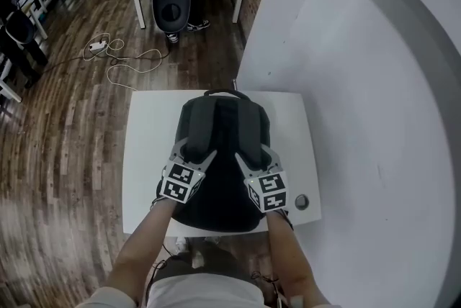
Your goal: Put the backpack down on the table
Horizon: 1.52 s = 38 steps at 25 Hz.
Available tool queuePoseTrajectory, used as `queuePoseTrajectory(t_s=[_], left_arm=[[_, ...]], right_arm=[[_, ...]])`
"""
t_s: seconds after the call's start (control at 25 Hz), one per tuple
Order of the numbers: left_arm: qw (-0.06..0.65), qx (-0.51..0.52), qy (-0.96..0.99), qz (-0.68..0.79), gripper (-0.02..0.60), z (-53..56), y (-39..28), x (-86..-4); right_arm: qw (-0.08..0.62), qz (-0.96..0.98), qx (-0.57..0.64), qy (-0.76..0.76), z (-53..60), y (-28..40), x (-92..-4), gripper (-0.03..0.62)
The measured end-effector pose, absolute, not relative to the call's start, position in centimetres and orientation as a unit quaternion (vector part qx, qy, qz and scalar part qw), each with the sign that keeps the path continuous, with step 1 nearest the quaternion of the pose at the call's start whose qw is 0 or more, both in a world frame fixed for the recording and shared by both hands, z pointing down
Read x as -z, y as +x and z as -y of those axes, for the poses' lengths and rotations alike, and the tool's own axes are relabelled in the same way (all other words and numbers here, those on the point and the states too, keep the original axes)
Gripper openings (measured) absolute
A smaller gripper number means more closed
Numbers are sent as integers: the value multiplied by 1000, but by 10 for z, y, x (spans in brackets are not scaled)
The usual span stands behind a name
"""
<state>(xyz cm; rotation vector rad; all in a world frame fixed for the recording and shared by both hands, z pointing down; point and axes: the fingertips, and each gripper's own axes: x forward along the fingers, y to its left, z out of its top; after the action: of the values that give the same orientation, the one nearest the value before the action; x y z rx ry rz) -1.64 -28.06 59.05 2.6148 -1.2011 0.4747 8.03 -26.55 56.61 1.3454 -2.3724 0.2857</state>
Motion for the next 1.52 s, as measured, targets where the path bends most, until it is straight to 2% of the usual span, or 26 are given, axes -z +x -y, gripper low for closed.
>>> queuePoseTrajectory(t_s=[0.16, 0.64, 1.52], left_arm=[[117, -157, 889, 414, 298, 282, -17, -591], [112, -141, 890, 418, 345, 272, -25, -574], [106, -121, 894, 418, 350, 235, -39, -537]], right_arm=[[195, 849, -106, 479, 264, 83, -566, 222], [176, 851, -139, 474, 250, 86, -553, 239], [149, 839, -140, 505, 203, 99, -527, 238]])
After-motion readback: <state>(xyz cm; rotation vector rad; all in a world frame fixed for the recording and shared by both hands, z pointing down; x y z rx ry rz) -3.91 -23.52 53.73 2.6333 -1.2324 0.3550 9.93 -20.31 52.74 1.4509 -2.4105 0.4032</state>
